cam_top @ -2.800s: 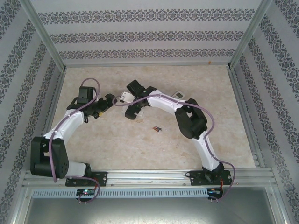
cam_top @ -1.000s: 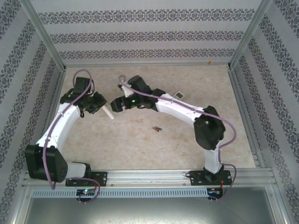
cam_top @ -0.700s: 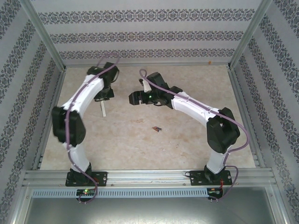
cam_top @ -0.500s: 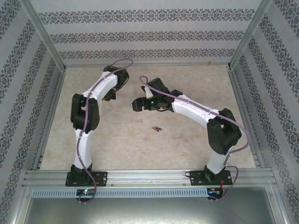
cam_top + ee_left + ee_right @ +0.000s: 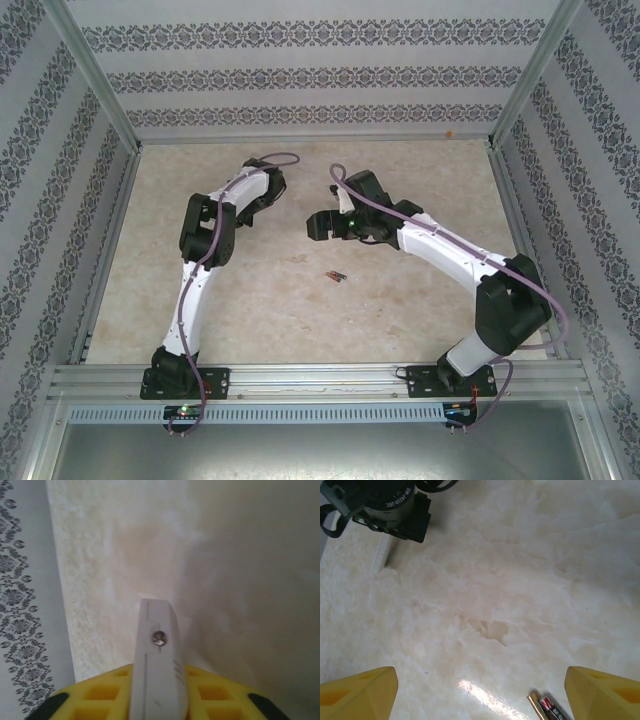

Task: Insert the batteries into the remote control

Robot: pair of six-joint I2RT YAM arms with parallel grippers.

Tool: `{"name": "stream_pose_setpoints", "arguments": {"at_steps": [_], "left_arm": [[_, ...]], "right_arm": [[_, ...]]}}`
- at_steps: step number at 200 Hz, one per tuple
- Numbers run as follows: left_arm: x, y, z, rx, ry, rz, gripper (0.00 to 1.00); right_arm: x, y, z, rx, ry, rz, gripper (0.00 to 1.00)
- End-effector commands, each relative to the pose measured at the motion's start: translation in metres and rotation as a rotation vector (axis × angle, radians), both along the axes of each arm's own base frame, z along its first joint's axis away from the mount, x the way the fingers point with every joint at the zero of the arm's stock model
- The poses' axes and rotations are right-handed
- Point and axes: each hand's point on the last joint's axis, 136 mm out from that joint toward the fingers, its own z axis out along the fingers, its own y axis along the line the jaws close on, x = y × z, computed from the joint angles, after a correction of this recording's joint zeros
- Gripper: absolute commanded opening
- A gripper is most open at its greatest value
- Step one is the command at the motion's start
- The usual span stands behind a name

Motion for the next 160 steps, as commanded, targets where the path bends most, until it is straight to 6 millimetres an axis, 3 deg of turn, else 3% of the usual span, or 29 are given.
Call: {"name": "stream_pose_setpoints", "arguments": {"at_steps": [1, 25, 44, 76, 95, 118, 134, 160], "left_arm": [[0.005, -0.014, 0.005, -0.015, -0.030, -0.026, 0.35], [0.007, -0.024, 0.006, -0.095, -0.041, -0.016, 0.53], [0.008, -0.033, 0.023, -0.171, -0.078, -0.014, 0.61], [0.008, -0.061, 0.088, -0.425, -0.233, -0.049, 0.73], [0.004, -0.101, 0.129, -0.709, -0.336, -0.162, 0.83], [-0.016, -0.158, 0.182, -1.078, -0.437, -0.351, 0.92], [-0.036, -0.176, 0.211, -1.237, -0.508, -0.432, 0.96], [-0.071, -0.195, 0.243, -1.442, -0.603, -0.557, 0.99]], "right_arm": [[-0.003, -0.012, 0.002, 0.003, -0.004, -0.026, 0.87], [-0.002, -0.025, 0.002, 0.037, 0.028, -0.080, 0.87], [0.004, -0.044, 0.005, 0.038, 0.029, -0.148, 0.87], [0.026, -0.104, -0.006, -0.041, 0.051, -0.405, 0.90], [0.043, -0.132, -0.018, -0.040, 0.098, -0.583, 0.94], [0.063, -0.140, -0.033, -0.069, 0.144, -0.699, 0.98], [0.077, -0.149, -0.045, -0.117, 0.168, -0.788, 0.98], [0.103, -0.155, -0.067, -0.167, 0.186, -0.853, 0.98]]}}
